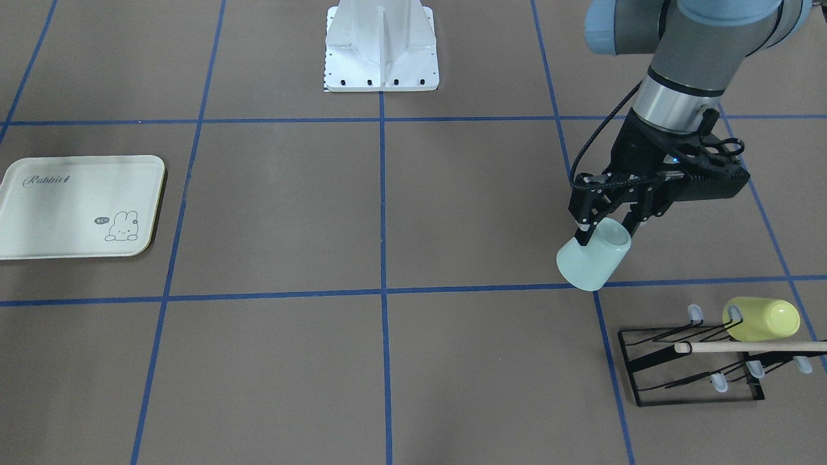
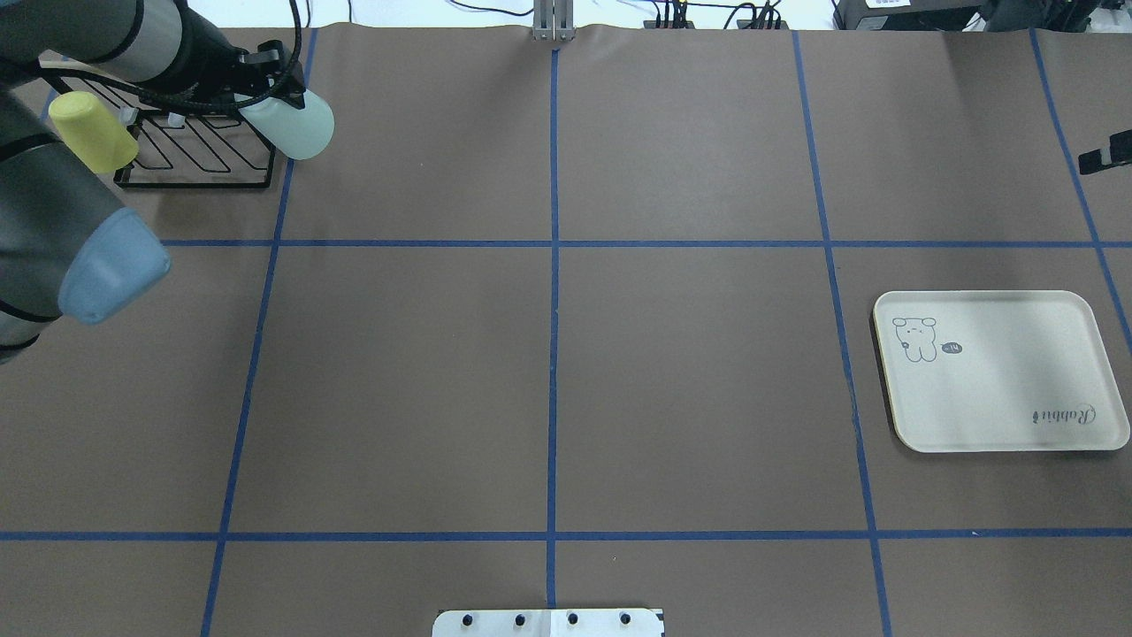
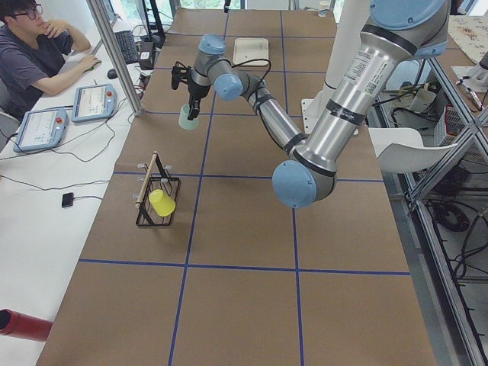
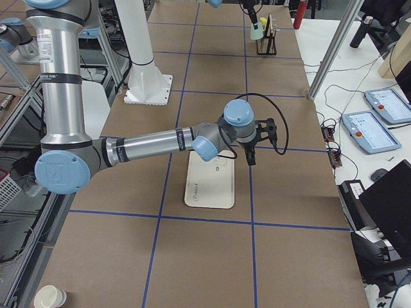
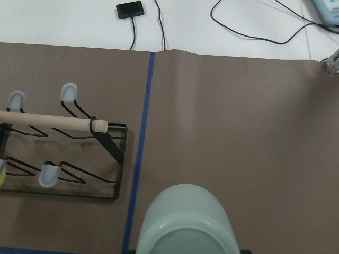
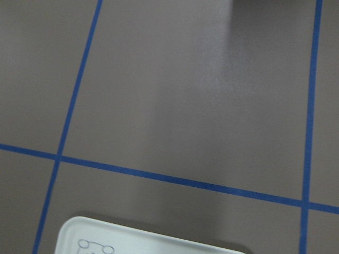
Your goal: Left arm grabs green cup and hands to right arm on tray
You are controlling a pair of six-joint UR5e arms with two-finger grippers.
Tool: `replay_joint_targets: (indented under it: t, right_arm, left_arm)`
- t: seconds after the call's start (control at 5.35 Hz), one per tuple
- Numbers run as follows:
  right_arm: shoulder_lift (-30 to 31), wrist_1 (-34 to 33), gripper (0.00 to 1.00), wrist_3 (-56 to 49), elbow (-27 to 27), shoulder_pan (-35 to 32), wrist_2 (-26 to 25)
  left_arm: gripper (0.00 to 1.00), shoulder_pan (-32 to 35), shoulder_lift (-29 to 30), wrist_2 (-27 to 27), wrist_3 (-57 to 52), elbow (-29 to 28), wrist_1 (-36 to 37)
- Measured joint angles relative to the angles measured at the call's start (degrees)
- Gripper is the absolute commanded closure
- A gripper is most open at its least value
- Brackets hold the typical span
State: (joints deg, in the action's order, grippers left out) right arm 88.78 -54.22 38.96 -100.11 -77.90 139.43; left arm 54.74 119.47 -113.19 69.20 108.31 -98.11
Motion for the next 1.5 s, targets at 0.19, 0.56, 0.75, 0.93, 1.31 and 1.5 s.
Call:
replay_joint_targets:
  t: [0.19, 0.56, 0.75, 0.93, 1.31, 1.5]
  right_arm:
    - [0.05, 9.58, 0.00, 10.67, 0.01, 2.62, 0.01]
    - [-0.05, 27.79, 0.01, 30.07, 0.01, 6.35, -0.06]
    - [-0.40, 36.65, 0.01, 38.97, 0.04, 7.84, -0.23]
    - [-1.09, 43.26, 0.01, 44.91, 0.05, 9.08, -0.41]
    - [-4.23, 54.05, 0.01, 55.33, -0.05, 11.89, -0.90]
    - [-6.18, 59.41, 0.01, 61.54, -0.15, 13.59, -2.61]
  left_arm:
    - [0.94, -2.08, 0.26, -1.84, 8.60, 2.57, -2.88]
    - [0.94, -7.60, 0.61, -2.48, 25.95, 4.82, -15.09]
    - [0.94, -9.69, 0.56, -2.57, 31.43, 4.81, -22.00]
    - [0.95, -12.36, 0.58, -2.60, 34.51, 4.72, -27.57]
    - [0.95, -17.10, 0.88, -2.56, 41.95, 4.73, -37.80]
    - [0.95, -17.91, 0.92, -2.47, 47.80, 4.56, -43.92]
